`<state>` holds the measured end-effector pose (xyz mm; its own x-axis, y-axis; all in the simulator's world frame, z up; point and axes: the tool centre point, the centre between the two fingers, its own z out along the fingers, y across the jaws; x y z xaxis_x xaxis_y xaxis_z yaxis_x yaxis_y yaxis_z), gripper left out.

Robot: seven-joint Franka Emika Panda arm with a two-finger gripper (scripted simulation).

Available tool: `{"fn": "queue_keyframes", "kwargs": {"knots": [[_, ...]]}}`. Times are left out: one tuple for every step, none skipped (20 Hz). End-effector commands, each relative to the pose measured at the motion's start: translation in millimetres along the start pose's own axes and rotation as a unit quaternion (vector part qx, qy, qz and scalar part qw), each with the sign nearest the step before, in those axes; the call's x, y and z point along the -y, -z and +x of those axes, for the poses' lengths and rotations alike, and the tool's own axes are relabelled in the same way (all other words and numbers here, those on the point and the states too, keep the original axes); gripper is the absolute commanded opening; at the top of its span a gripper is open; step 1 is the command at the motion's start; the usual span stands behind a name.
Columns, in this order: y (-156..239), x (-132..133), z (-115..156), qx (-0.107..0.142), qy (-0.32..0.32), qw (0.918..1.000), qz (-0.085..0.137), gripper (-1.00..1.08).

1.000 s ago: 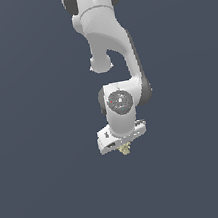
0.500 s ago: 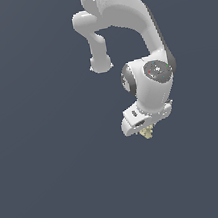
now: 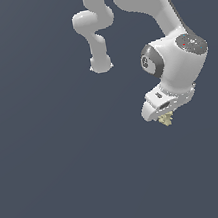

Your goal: Pick up the object and move it to a goal position.

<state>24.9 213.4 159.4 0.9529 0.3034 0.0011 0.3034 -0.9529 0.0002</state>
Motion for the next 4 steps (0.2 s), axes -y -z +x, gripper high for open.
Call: {"fn": "queue_keyframes", "kwargs": {"knots": [[4.6,8.4,0.8,0.001,-0.001,1.0000,0.000,-1.00],[5.5,9.9,1.3,0.001,-0.001,1.0000,0.000,-1.00],[5.9,10.8,1.7,0.001,-0.001,1.0000,0.000,-1.00],[6.0,11.0,1.8,0.001,-0.001,1.0000,0.000,-1.00]]}}
